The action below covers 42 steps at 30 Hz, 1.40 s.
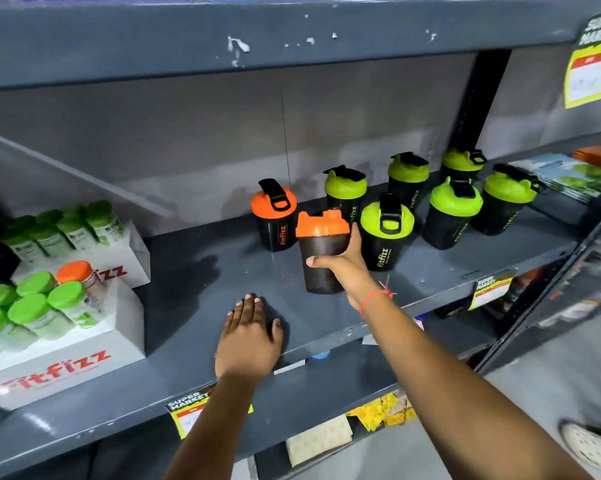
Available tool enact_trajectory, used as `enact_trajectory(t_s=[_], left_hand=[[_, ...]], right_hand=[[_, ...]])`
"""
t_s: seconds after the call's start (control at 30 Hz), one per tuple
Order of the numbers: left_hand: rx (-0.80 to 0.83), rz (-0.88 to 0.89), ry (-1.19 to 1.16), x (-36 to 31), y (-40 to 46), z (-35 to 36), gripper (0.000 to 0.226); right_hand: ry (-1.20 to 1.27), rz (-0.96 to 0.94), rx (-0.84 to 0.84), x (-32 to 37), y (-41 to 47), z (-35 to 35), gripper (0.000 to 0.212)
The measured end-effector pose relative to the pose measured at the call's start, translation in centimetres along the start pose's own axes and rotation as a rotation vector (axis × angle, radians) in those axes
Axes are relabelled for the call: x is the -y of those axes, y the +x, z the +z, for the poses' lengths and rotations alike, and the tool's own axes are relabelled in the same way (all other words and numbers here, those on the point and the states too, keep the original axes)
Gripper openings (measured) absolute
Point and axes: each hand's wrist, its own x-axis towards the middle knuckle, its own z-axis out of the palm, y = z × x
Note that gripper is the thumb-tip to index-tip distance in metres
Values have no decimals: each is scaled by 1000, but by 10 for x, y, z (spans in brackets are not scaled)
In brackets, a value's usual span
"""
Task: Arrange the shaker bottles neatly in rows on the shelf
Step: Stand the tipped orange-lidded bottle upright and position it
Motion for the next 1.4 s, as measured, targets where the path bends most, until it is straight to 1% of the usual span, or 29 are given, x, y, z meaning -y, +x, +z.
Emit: enact_trajectory(t_s=[0.07,0.17,0.33,0.43,0.5,0.57,0.6,0.67,0.7,0.73,0.77,0.8,0.87,0.9,0.93,0.97,1.03,1.13,1.23,1.33,1.4], left_hand=[[5,2,5,0,0,0,73],[5,-3,13,1,1,2,72],[3,-9,37,4,3,7,66],[0,-9,43,3,2,6,71],[-4,-12,38,3,1,5,69],[-7,-12,38,1,1,4,65],[-6,-14,38,1,0,3,67],[2,-18,34,1,0,2,69],[6,-19,34,1,0,2,67],[5,-21,30,1,0,2,67],[4,-21,28,0,0,1,67],[3,-23,23,0,-1,0,67],[14,-22,24,0,-1,-1,61],[21,-21,26,0,-2,-1,60],[18,-19,22,0,-2,-1,62],[12,-21,16,-1,-2,-2,67],[4,-24,12,-1,-2,-2,75],[13,-23,20,0,-1,-1,66],[-7,-29,18,-1,0,0,82],[-10,-32,23,-1,0,2,91],[-2,-32,27,-1,0,1,93]], right_hand=[[-37,-95,-56,-3,-1,3,121],[-114,-186,-87,-13,-4,7,126],[-190,-226,-113,-38,-4,9,122],[-209,-238,-101,-39,-5,7,123],[-240,-237,-92,-37,-12,4,121],[-238,-260,-137,-32,-29,1,114],[-228,-311,-181,-29,-40,0,106],[-253,-522,-262,-11,-57,-5,82],[-311,-641,-271,2,-59,-9,69],[-400,-726,-219,21,-58,-13,62],[-513,-754,-105,43,-54,-18,61],[-668,-733,56,67,-48,-22,65],[-1108,-626,370,104,-32,-23,74],[-1311,-556,484,115,-21,-22,75],[-1455,-498,564,120,-11,-20,76],[-1545,-447,617,122,-1,-17,75],[-1614,-387,658,121,11,-11,72],[-1639,-414,616,125,13,-8,65],[-1591,-464,573,124,11,-5,58],[-1580,-472,535,120,13,0,55],[-1585,-462,504,119,15,4,53]])
